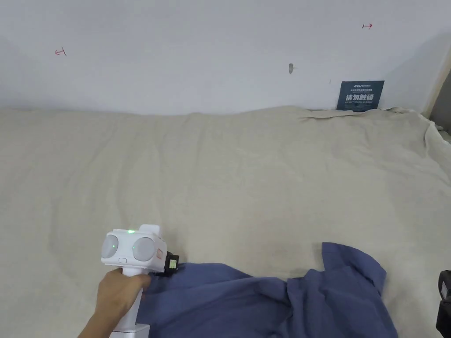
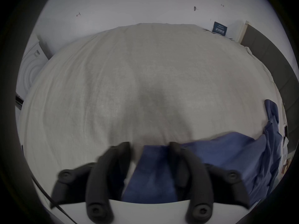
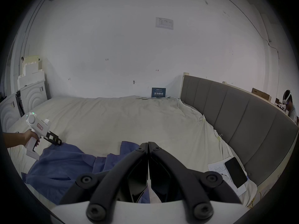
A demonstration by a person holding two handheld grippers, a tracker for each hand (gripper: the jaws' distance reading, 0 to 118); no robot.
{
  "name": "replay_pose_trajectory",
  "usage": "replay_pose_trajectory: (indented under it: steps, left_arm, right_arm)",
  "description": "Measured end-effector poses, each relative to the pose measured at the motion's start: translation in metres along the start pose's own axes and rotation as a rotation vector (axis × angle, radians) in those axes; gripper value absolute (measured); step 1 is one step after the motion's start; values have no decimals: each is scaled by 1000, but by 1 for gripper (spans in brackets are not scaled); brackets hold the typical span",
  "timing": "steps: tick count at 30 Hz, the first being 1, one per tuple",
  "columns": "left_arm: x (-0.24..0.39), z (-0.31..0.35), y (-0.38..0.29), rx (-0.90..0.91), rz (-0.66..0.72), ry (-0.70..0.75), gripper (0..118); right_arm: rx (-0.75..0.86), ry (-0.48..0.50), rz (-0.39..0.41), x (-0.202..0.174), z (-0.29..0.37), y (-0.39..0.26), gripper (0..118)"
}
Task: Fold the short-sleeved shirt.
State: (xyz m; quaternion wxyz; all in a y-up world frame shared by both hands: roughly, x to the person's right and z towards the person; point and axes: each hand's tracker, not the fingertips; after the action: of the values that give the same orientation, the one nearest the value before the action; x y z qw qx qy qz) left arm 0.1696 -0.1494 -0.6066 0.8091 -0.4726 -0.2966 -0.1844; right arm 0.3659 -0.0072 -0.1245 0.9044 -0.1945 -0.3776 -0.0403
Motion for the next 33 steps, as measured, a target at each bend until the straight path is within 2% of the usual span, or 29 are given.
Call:
replay_pose_trajectory:
  steps: [1,4,8,13,14,15,16,17,18,19,22,29,30,31,33]
  left_arm:
    - [1,4,-1,15,-21,-23,23]
    - [8,7,-6,22,-67,-26,4]
    - [9,26,-13,70,-57,-74,1]
    - [7,76,-23,175,-87,-140,1]
    - [7,83,-26,190,-90,-144,1]
    - [6,90,-27,208,-93,-148,1]
    - [5,95,-28,219,-97,-149,1]
    - [5,100,-28,221,-97,-150,1]
    - [4,103,-28,228,-97,-153,1]
    - [3,105,-28,231,-94,-155,1]
    - [0,108,-27,239,-88,-157,1]
    - [-6,108,-26,235,-74,-159,1]
    - [-6,108,-26,236,-72,-158,1]
    - [-7,108,-27,236,-70,-158,1]
    - [-7,108,-27,236,-58,-162,1]
  right_arm:
    - [-4,1,0,-1,-2,0,0]
    - [-19,16,-22,-4,-9,2,0]
    - [-61,50,-65,0,-37,7,0]
    - [-206,70,-98,9,-108,8,3]
    - [-233,71,-113,10,-123,7,12]
    - [-273,74,-133,13,-140,3,27]
    - [-318,74,-174,15,-156,0,52]
    - [-366,96,-207,16,-171,-3,70]
    - [-421,93,-234,17,-187,-7,83]
    - [-463,78,-233,18,-200,-12,87]
    - [-499,47,-156,13,-228,-22,89]
    - [-588,-3,-89,4,-254,-45,85]
    - [-592,12,-56,2,-256,-48,81]
    - [-600,16,-21,2,-263,-53,70]
    - [-594,26,-9,-2,-266,-57,57]
